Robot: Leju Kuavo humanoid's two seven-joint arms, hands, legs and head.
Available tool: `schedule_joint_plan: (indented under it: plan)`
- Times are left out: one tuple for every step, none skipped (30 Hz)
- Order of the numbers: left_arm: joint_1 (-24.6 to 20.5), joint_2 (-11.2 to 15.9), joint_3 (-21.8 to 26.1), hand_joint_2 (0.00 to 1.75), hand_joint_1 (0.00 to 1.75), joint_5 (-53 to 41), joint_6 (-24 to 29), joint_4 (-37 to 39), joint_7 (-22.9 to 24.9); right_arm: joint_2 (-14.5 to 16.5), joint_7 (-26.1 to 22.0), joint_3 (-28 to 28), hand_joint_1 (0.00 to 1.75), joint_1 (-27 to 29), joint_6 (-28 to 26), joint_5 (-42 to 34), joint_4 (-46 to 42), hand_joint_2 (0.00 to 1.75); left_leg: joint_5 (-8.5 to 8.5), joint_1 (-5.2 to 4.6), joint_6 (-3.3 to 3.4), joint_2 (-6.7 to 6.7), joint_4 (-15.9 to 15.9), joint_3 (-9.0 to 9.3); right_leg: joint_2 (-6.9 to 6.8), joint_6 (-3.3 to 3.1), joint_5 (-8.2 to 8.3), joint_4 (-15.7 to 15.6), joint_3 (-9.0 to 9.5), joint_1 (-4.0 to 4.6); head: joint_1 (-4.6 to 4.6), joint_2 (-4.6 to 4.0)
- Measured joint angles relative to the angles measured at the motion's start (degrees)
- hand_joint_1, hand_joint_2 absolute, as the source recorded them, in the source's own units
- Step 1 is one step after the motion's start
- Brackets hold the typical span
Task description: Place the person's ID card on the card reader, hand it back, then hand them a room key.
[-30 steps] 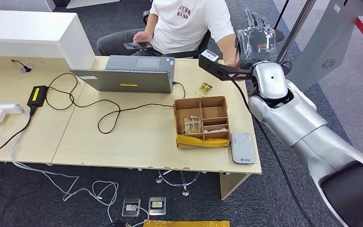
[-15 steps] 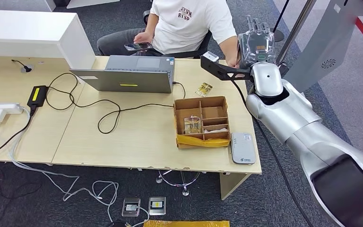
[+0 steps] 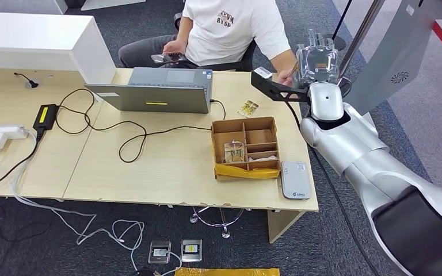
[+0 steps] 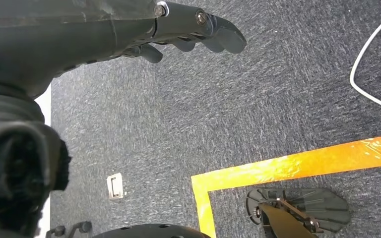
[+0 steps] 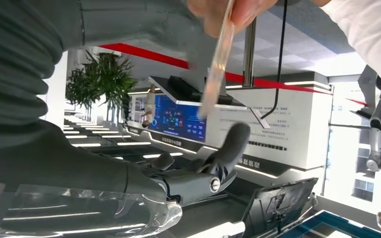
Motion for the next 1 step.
schedule_joint_plan:
  plan:
    - [0.0,0.0,0.0,0.0,0.0,0.0,0.0,0.0,0.1,0.0,0.0,0.1,0.0,0.0,0.0,0.0,0.1,1.16,0.0,0.0,0.0,0.0,0.0,0.0,0.0,0.0,0.0,0.0,0.0,0.0,0.0,0.0]
